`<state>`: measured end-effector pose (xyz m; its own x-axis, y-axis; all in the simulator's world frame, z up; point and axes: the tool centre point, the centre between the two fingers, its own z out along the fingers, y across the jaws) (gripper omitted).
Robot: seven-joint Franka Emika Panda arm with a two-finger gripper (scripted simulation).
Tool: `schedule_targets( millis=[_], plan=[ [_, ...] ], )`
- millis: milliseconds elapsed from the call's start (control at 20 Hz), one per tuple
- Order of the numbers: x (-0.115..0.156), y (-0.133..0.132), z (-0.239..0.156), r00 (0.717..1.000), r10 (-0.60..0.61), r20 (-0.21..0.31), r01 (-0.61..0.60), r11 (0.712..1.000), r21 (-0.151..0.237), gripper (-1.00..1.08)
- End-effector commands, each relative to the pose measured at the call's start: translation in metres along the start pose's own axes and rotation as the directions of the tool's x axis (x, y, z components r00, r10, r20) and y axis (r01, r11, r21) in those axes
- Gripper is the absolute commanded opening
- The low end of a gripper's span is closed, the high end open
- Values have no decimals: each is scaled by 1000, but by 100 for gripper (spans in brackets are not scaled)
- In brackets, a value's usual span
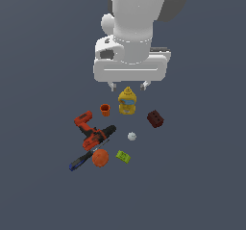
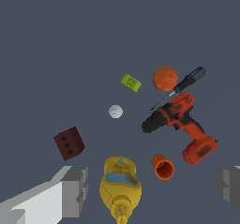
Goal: Pick up a designated object from a clutter of objects.
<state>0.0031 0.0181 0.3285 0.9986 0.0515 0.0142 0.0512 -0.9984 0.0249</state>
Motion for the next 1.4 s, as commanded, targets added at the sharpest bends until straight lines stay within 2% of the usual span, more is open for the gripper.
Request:
schedule_targets(
  millis=[0, 450, 700, 1100, 1350],
  plan=[
    [0, 0, 0, 1000, 0, 0, 0, 1000, 0, 68],
    [1, -1, 1, 1000, -25, 7, 25, 1000, -2, 68],
    [3, 1, 8, 1000, 0, 6, 0, 1000, 2, 68],
    [12, 10, 46, 992, 128, 2, -129, 992, 19, 68],
    [17, 21, 87, 964, 266, 1, -266, 963, 34, 68]
  ],
)
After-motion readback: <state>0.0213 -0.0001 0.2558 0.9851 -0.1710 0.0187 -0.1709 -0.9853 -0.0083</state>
